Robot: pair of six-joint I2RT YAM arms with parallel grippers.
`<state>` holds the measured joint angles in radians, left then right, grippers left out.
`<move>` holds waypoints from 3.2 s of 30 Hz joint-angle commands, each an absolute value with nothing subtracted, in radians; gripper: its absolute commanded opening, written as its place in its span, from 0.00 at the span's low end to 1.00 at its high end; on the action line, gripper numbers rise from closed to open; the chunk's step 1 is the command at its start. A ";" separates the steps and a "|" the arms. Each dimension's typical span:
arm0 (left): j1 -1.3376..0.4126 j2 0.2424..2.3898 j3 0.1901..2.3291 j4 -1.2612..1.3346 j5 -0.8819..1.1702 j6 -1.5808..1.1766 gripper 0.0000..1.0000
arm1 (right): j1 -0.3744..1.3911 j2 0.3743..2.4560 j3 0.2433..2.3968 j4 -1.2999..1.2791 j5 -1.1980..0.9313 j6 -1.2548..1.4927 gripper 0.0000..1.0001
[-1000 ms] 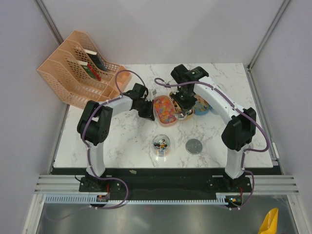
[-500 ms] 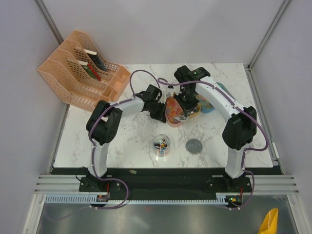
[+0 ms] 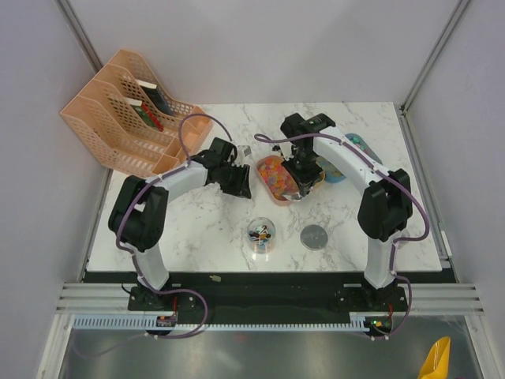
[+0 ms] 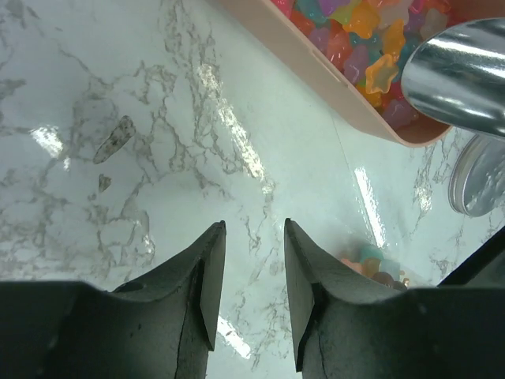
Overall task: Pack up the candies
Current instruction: Adjust the storage box at the center of the board, then scoop the fake candies from the storage box.
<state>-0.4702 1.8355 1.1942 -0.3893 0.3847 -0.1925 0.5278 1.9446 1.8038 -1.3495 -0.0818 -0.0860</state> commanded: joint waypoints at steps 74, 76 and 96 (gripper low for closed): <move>-0.384 1.618 1.063 -0.330 0.310 -0.144 0.43 | 0.614 2.459 2.269 -1.295 -0.084 0.140 0.00; -0.385 1.612 1.062 -0.330 0.304 -0.138 0.43 | 0.614 2.490 2.316 -1.289 -0.083 0.138 0.00; -0.377 1.605 1.035 -0.345 0.261 -0.077 0.42 | 0.581 2.626 2.533 -1.235 -0.107 0.077 0.00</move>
<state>-0.3859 1.6600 1.0454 -0.3603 0.2852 -0.1310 0.5850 2.5877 2.4916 -1.2804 -0.1043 0.0891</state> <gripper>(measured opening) 0.425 0.176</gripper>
